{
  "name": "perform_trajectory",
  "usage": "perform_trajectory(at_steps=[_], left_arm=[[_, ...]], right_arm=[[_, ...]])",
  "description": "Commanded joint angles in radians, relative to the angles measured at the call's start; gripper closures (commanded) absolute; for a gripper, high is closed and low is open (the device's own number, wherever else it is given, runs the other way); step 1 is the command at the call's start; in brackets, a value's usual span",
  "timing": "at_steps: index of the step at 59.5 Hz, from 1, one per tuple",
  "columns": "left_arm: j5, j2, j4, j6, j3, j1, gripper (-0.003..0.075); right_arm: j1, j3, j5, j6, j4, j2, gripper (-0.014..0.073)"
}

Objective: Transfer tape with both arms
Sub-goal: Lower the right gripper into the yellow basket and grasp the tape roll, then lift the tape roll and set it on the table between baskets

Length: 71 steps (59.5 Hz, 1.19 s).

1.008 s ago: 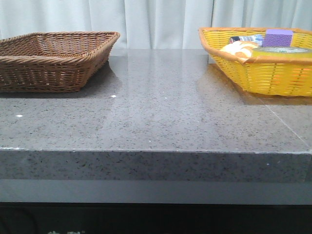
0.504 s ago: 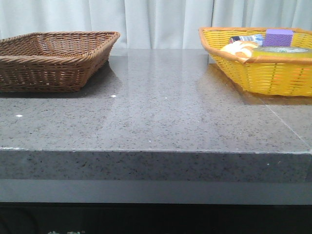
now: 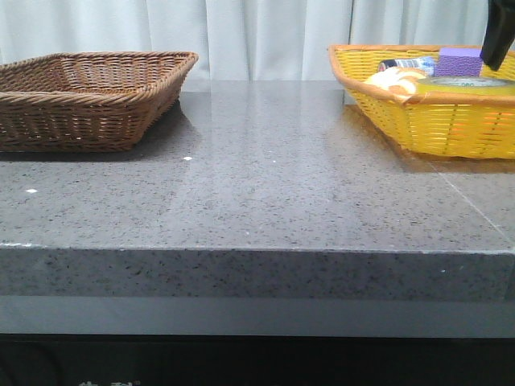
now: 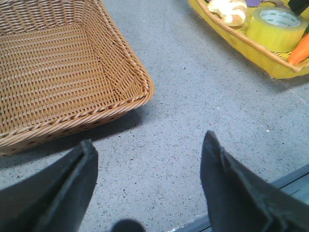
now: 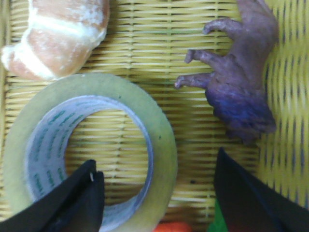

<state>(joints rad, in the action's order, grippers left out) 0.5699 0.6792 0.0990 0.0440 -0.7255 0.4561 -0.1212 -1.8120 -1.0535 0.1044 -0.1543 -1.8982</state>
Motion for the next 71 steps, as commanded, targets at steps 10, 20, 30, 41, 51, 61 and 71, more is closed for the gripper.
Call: perform_trajectory(at_steps=[10, 20, 30, 41, 51, 61, 71], left_arm=[[-0.075, 0.003, 0.011, -0.003, -0.036, 0.010, 0.0269], [-0.075, 0.003, 0.011, -0.003, -0.036, 0.010, 0.0269], [-0.075, 0.003, 0.011, -0.003, -0.036, 0.010, 0.0271], [-0.075, 0.003, 0.011, -0.003, -0.036, 0.010, 0.0271], [-0.075, 0.003, 0.011, -0.003, -0.036, 0.010, 0.0282], [-0.075, 0.003, 0.011, -0.003, -0.036, 0.010, 0.0283], [-0.075, 0.003, 0.011, -0.003, -0.036, 0.010, 0.0283]], right_arm=[[-0.007, -0.060, 0.002, 0.001, -0.012, -0.010, 0.0105], [-0.007, -0.060, 0.002, 0.001, -0.046, -0.017, 0.0270], [-0.007, -0.060, -0.001, 0.001, -0.048, -0.026, 0.0351], [-0.007, -0.060, -0.009, 0.001, -0.048, -0.026, 0.0456], [-0.007, -0.072, -0.029, 0.001, -0.048, -0.017, 0.0484], [-0.007, -0.118, -0.058, 0.001, -0.050, 0.024, 0.0484], [0.008, -0.150, -0.054, 0.002, -0.069, 0.110, 0.0484]])
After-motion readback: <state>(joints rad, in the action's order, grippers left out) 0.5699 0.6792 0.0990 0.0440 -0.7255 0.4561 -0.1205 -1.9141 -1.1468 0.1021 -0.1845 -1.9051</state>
